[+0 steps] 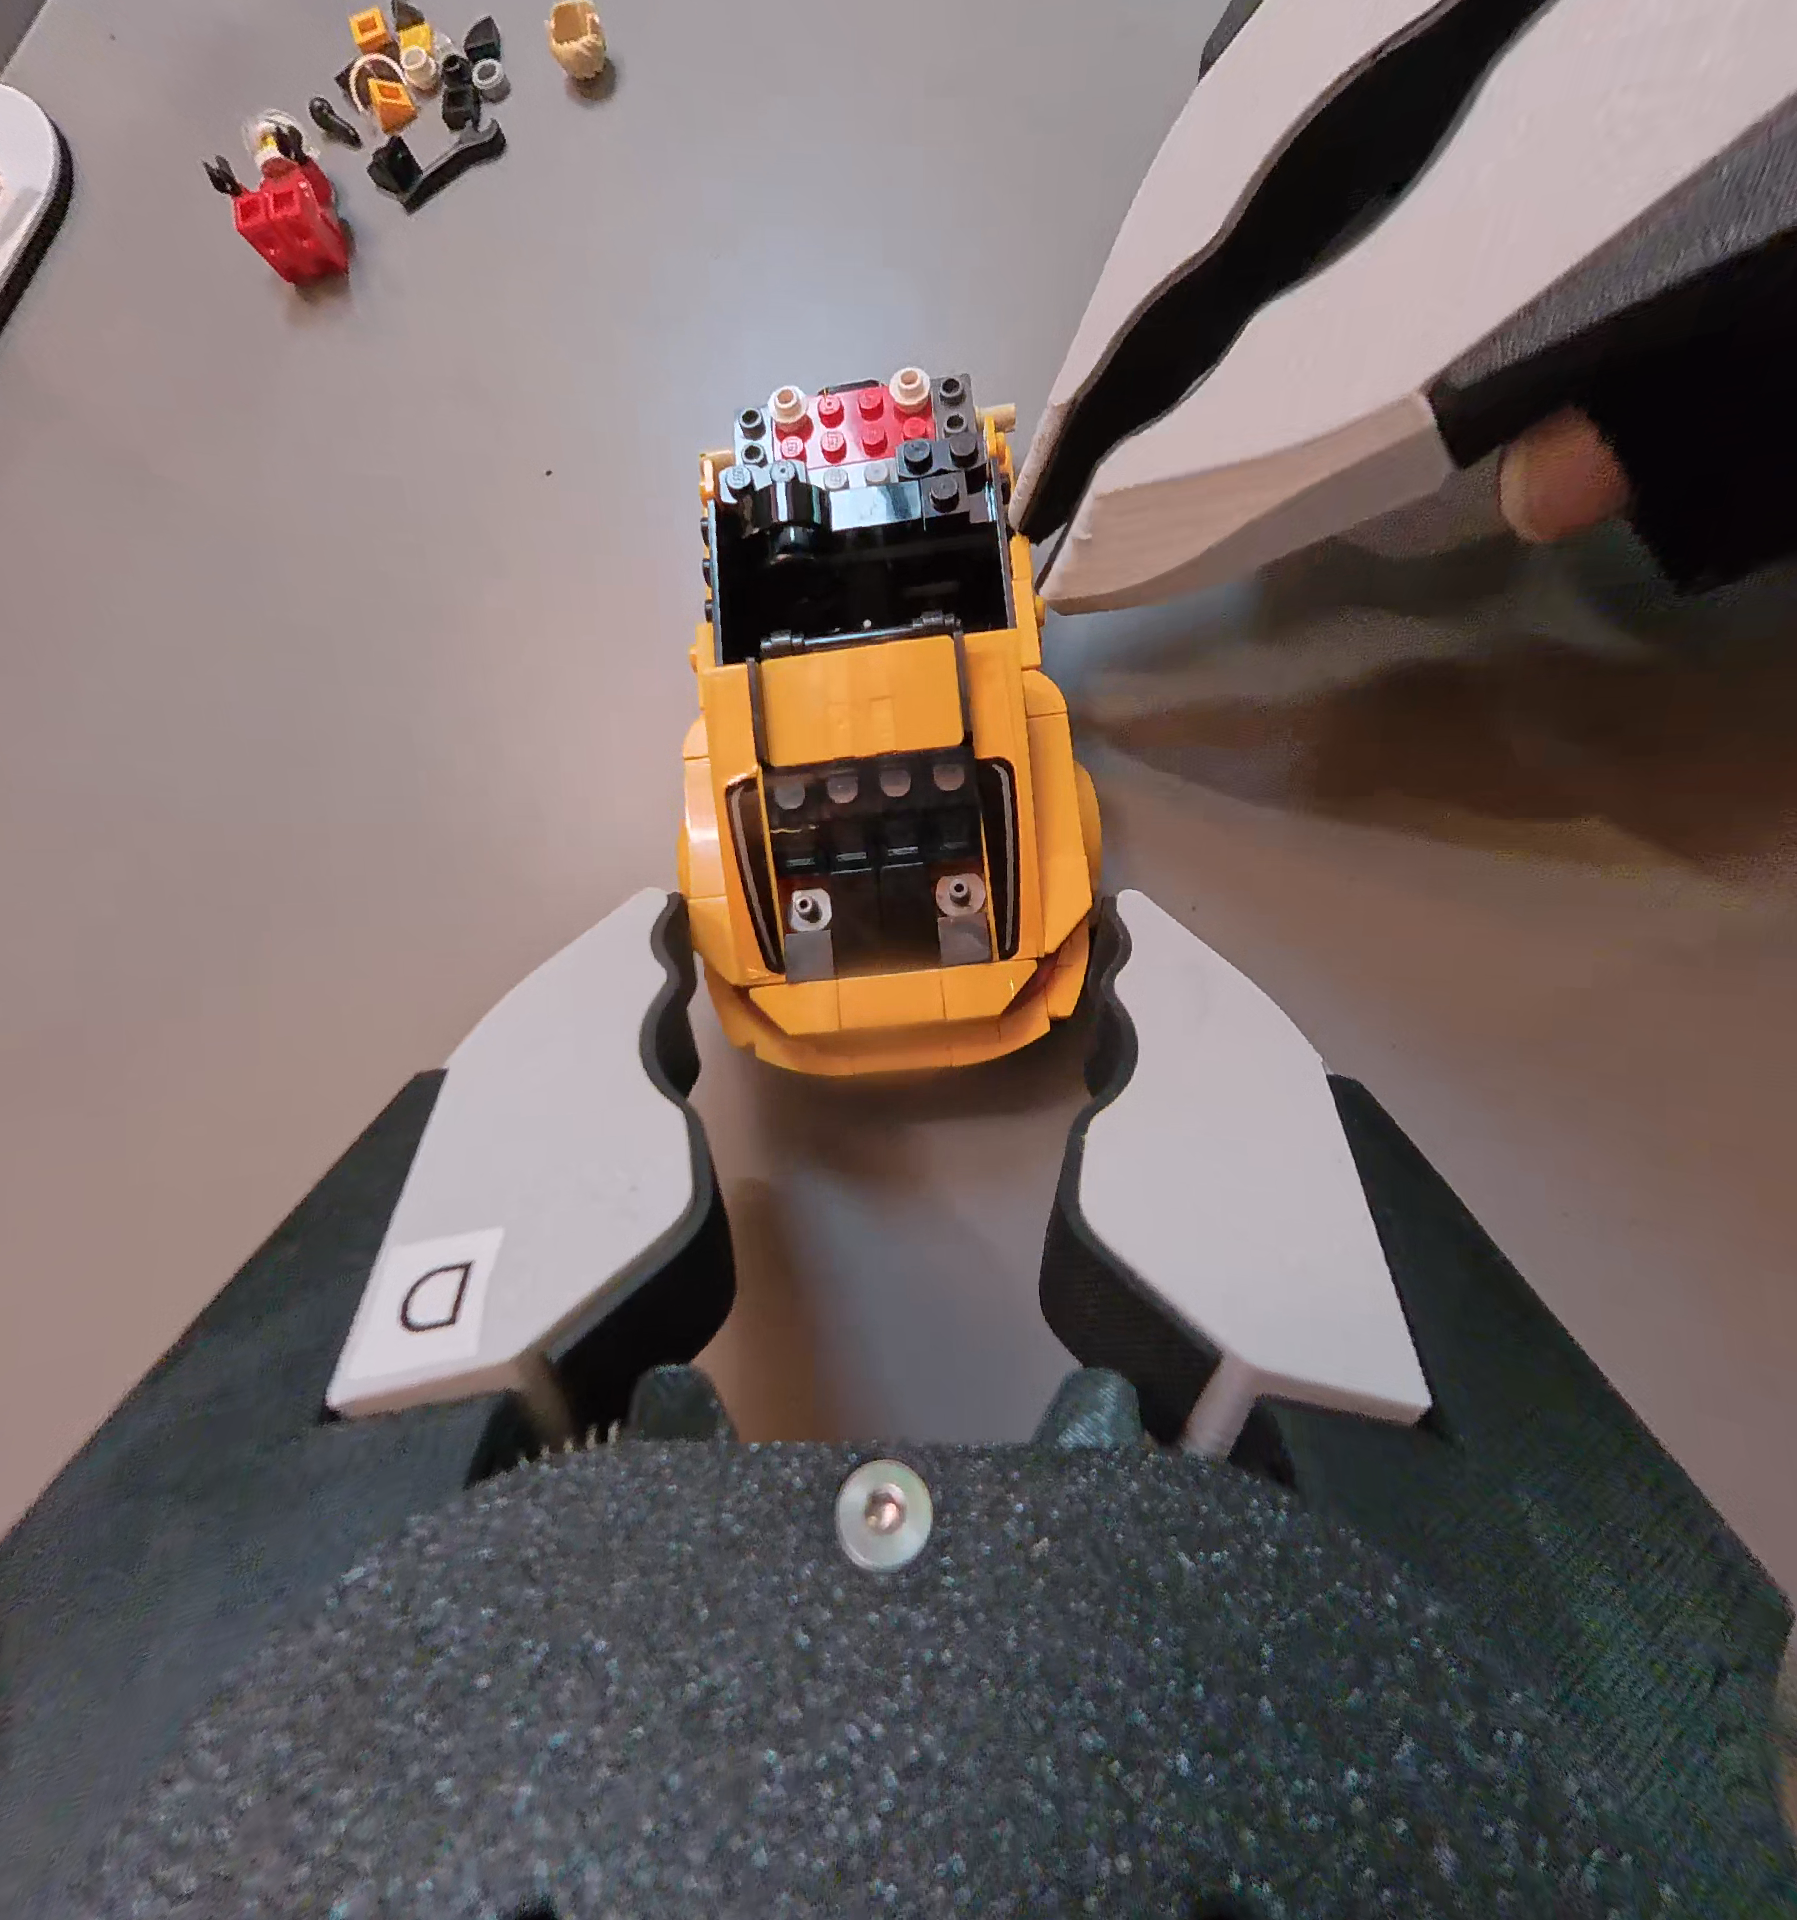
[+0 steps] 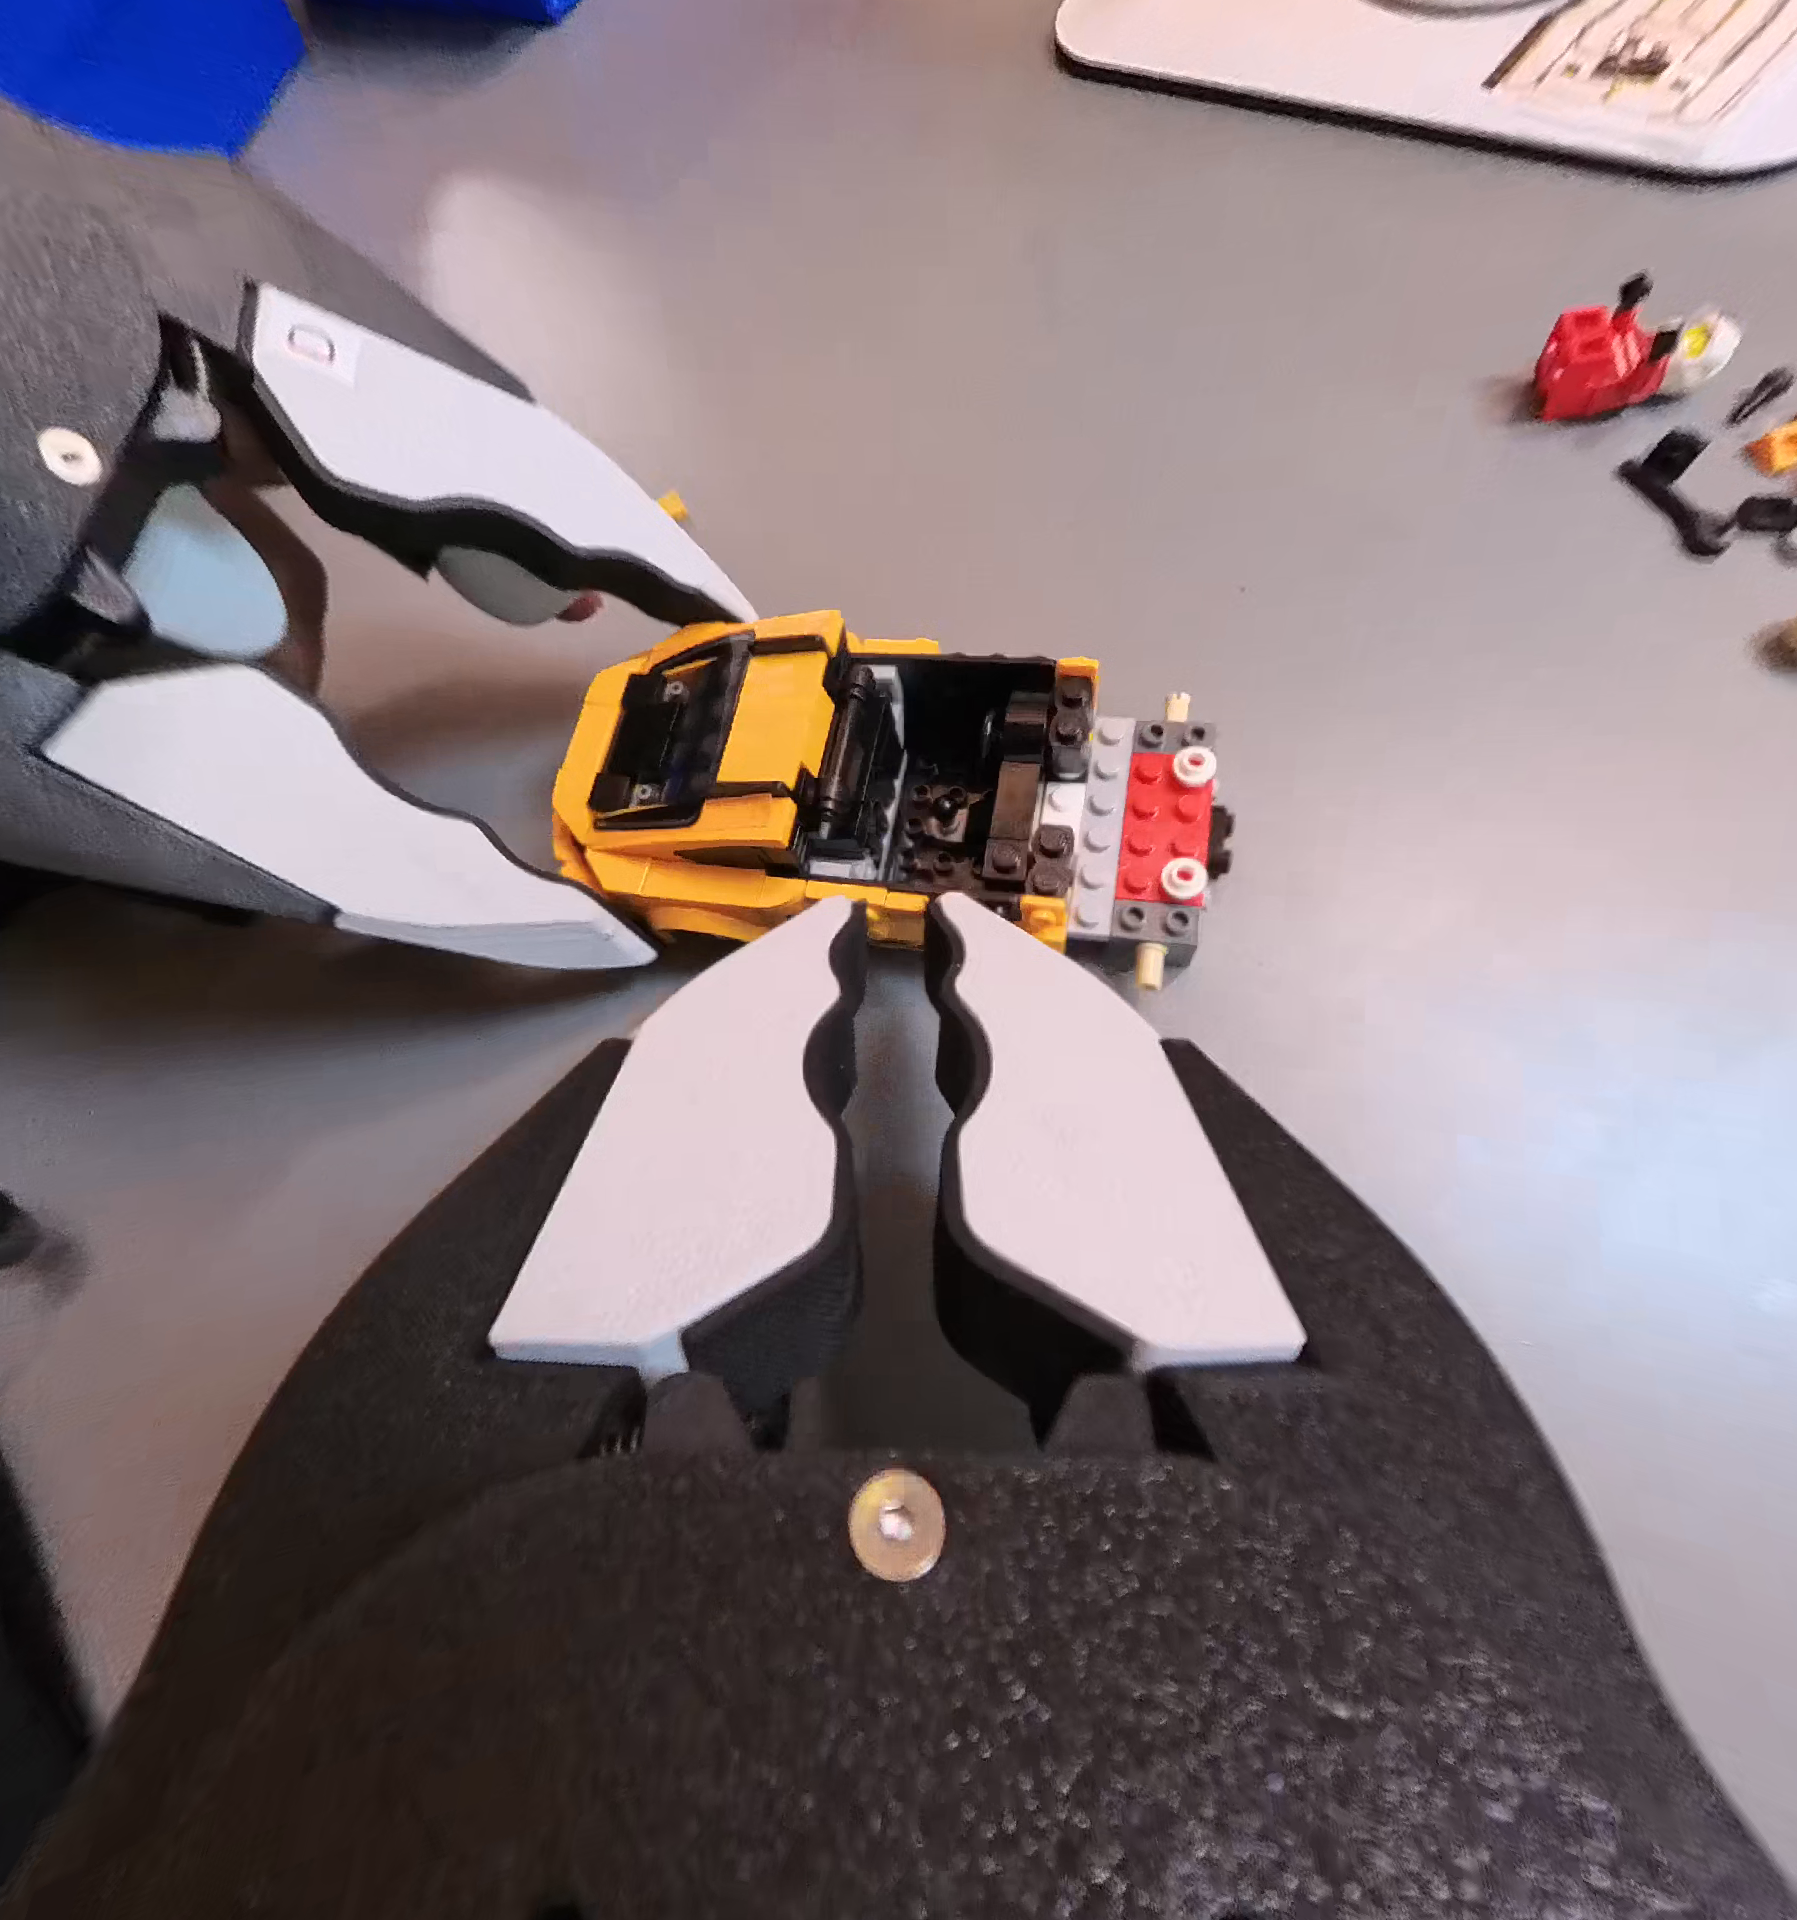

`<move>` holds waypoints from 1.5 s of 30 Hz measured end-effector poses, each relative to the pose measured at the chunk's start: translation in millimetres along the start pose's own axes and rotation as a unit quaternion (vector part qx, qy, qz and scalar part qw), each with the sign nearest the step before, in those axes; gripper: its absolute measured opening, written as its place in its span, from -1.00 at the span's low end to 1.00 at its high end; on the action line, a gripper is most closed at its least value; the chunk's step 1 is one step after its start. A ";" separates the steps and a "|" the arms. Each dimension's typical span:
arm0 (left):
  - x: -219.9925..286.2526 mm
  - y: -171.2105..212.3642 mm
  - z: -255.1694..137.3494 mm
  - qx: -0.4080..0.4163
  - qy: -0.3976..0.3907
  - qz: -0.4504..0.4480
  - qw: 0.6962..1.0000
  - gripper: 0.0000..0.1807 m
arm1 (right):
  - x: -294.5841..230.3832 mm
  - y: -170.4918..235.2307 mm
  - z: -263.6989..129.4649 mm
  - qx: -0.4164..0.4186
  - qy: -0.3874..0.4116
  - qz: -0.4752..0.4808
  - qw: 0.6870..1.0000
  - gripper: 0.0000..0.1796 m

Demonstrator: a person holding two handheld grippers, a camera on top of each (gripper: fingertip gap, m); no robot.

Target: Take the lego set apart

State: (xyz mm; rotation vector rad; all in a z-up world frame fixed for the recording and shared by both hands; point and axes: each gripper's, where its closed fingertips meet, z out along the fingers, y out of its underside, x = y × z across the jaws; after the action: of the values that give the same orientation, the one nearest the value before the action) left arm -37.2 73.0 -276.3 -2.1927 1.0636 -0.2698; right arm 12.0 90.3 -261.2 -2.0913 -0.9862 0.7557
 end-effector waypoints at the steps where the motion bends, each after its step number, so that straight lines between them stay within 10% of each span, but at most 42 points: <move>1: 0.0 0.0 0.0 0.000 -0.001 -0.001 1.000 -0.19 | 0.2 0.1 -0.1 0.000 -0.011 0.025 1.000 -0.90; 18: 1.5 1.0 -1.4 0.003 -0.021 0.000 1.000 -0.19 | -1.3 -2.9 1.7 0.012 -0.127 0.350 0.928 -0.85; 45: 0.9 2.2 -1.8 0.006 -0.027 0.010 1.000 -0.18 | -1.8 -1.7 4.3 -0.033 -0.186 0.467 0.864 -0.88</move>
State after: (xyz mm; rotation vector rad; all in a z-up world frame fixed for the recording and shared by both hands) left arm -38.8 70.5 -276.5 -2.1647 1.0524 -0.2069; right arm 7.2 91.1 -262.0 -2.5071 -0.0790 1.6627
